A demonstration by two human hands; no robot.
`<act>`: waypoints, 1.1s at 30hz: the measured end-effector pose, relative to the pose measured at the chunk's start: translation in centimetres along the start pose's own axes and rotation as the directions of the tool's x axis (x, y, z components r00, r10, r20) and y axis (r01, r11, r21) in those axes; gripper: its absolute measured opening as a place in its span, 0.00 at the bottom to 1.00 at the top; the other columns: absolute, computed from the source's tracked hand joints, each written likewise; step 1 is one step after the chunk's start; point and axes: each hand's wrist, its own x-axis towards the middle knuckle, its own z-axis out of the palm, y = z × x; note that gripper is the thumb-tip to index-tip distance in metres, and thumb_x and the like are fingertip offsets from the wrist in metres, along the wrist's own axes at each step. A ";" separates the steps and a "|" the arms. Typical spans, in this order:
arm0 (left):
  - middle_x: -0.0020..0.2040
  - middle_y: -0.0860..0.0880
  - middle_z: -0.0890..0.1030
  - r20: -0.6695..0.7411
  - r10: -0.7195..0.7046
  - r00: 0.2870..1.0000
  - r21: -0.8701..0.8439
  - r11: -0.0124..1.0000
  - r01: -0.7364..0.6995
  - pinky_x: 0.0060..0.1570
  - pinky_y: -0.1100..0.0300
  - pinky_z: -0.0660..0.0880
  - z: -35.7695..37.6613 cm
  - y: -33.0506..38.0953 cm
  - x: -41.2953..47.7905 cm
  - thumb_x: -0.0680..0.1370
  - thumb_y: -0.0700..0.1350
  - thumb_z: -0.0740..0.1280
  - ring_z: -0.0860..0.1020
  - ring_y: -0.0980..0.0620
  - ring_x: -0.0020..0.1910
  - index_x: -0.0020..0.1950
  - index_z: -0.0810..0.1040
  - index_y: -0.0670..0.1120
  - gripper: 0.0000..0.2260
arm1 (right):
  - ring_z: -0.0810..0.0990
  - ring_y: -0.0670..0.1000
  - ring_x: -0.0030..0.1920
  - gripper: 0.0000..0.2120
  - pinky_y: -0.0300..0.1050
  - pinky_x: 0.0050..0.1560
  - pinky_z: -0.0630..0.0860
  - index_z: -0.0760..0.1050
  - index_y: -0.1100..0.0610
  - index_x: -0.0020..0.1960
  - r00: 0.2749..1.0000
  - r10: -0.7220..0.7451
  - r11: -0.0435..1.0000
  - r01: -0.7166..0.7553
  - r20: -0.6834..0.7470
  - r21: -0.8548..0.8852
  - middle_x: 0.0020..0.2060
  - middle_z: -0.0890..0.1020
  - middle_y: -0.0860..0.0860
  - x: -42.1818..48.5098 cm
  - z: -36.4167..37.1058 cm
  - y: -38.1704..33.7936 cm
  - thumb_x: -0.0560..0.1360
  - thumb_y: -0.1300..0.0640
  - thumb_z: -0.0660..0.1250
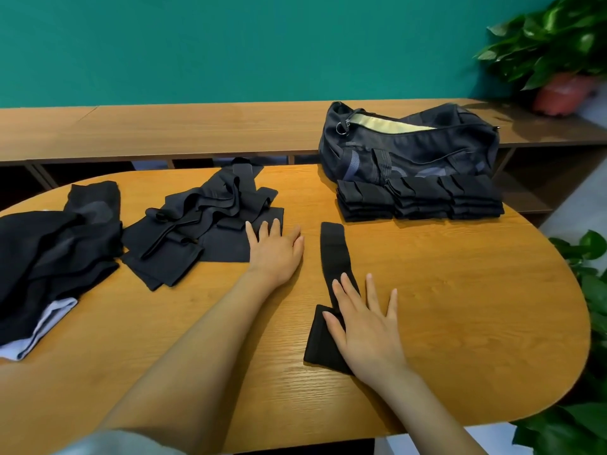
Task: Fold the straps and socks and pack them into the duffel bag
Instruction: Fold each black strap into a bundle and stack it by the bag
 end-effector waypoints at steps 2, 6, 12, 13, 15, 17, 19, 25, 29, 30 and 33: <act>0.78 0.47 0.60 -0.123 0.046 0.991 -0.083 0.995 -0.057 0.72 0.39 0.34 -0.5 0.6 -1.1 0.85 0.53 0.46 0.52 0.45 0.78 0.77 0.62 0.53 0.21 | 0.35 0.57 0.77 0.42 0.67 0.73 0.35 0.45 0.47 0.80 1.000 -0.029 1.000 0.029 0.013 -0.009 0.78 0.45 0.43 0.1 -0.1 0.0 0.71 0.32 0.22; 0.74 0.56 0.67 -0.115 0.285 0.951 -0.123 0.946 -0.299 0.71 0.39 0.30 -0.4 1.5 -3.3 0.85 0.53 0.47 0.55 0.54 0.77 0.75 0.66 0.55 0.20 | 0.32 0.55 0.76 0.41 0.65 0.73 0.33 0.40 0.45 0.79 0.994 -0.085 0.996 0.086 0.065 -0.023 0.77 0.41 0.43 0.7 -0.4 -0.2 0.70 0.31 0.21; 0.78 0.56 0.58 -0.010 0.266 0.964 -0.013 0.964 -0.266 0.70 0.37 0.30 0.0 -1.2 -3.1 0.85 0.51 0.51 0.48 0.51 0.78 0.78 0.55 0.56 0.21 | 0.31 0.47 0.76 0.36 0.57 0.75 0.32 0.35 0.45 0.79 0.983 -0.177 0.972 0.168 0.039 0.163 0.78 0.40 0.43 2.0 -1.6 -0.4 0.78 0.34 0.47; 0.78 0.56 0.58 -0.050 0.260 0.964 -0.034 0.965 -0.262 0.70 0.38 0.29 -0.4 -1.4 -3.4 0.85 0.50 0.51 0.49 0.52 0.78 0.78 0.55 0.56 0.21 | 0.32 0.46 0.76 0.36 0.55 0.75 0.31 0.37 0.45 0.79 0.984 -0.177 0.968 0.172 0.009 0.181 0.78 0.41 0.42 1.7 -1.8 -0.2 0.79 0.34 0.49; 0.77 0.55 0.62 -0.136 0.207 0.969 -0.135 0.965 -0.225 0.70 0.41 0.28 -1.4 -1.5 -4.7 0.84 0.50 0.53 0.53 0.53 0.78 0.78 0.59 0.56 0.21 | 0.33 0.45 0.76 0.34 0.53 0.75 0.30 0.40 0.44 0.79 0.984 -0.172 0.965 0.179 -0.048 0.193 0.78 0.43 0.41 0.6 -2.2 0.3 0.80 0.36 0.50; 0.74 0.56 0.66 -0.167 0.133 0.977 -0.275 0.945 -0.176 0.71 0.43 0.30 -2.0 -1.6 -6.9 0.84 0.51 0.55 0.58 0.54 0.76 0.75 0.65 0.55 0.19 | 0.36 0.43 0.77 0.33 0.51 0.74 0.30 0.43 0.44 0.79 0.987 -0.140 0.965 0.152 -0.073 0.215 0.78 0.46 0.40 -1.1 -2.3 0.8 0.80 0.36 0.51; 0.72 0.56 0.69 -0.161 0.081 0.984 -0.392 0.909 -0.139 0.73 0.42 0.33 -1.8 -1.7 -9.8 0.83 0.53 0.57 0.62 0.56 0.73 0.72 0.69 0.56 0.17 | 0.41 0.44 0.78 0.31 0.50 0.75 0.31 0.50 0.44 0.79 0.993 -0.056 0.966 0.079 -0.100 0.247 0.77 0.52 0.40 -2.8 -2.1 1.2 0.79 0.37 0.53; 0.73 0.62 0.66 -0.050 0.159 0.986 -0.471 0.867 -0.163 0.75 0.43 0.39 -0.2 -1.0 -17.1 0.79 0.56 0.63 0.58 0.59 0.74 0.70 0.70 0.60 0.19 | 0.56 0.45 0.76 0.25 0.52 0.76 0.35 0.63 0.45 0.73 0.982 0.050 0.960 0.003 -0.182 0.281 0.71 0.68 0.42 -5.3 -0.8 0.8 0.78 0.41 0.61; 0.73 0.63 0.64 -0.031 0.185 0.982 -0.388 0.903 -0.182 0.74 0.44 0.36 0.3 -1.7 -19.1 0.78 0.57 0.64 0.54 0.58 0.75 0.70 0.69 0.61 0.20 | 0.54 0.42 0.76 0.23 0.48 0.74 0.28 0.63 0.43 0.74 0.984 -0.042 0.956 0.089 -0.170 0.278 0.71 0.70 0.41 -5.9 -0.9 0.6 0.80 0.43 0.60; 0.73 0.63 0.65 -0.043 0.179 0.983 -0.370 0.911 -0.182 0.74 0.45 0.36 0.4 -1.9 -19.5 0.78 0.57 0.65 0.54 0.57 0.75 0.70 0.69 0.61 0.20 | 0.53 0.41 0.76 0.22 0.48 0.73 0.26 0.63 0.42 0.73 0.984 -0.068 0.956 0.112 -0.167 0.271 0.70 0.70 0.40 -6.1 -0.9 0.7 0.80 0.43 0.59; 0.73 0.64 0.63 -0.055 0.213 0.976 -0.350 0.911 -0.219 0.75 0.45 0.36 0.6 -1.8 -20.4 0.76 0.59 0.66 0.52 0.60 0.75 0.70 0.69 0.62 0.22 | 0.48 0.36 0.74 0.22 0.47 0.71 0.23 0.63 0.40 0.73 0.980 -0.128 0.963 0.159 -0.151 0.219 0.71 0.68 0.37 -6.8 -0.7 1.0 0.80 0.40 0.56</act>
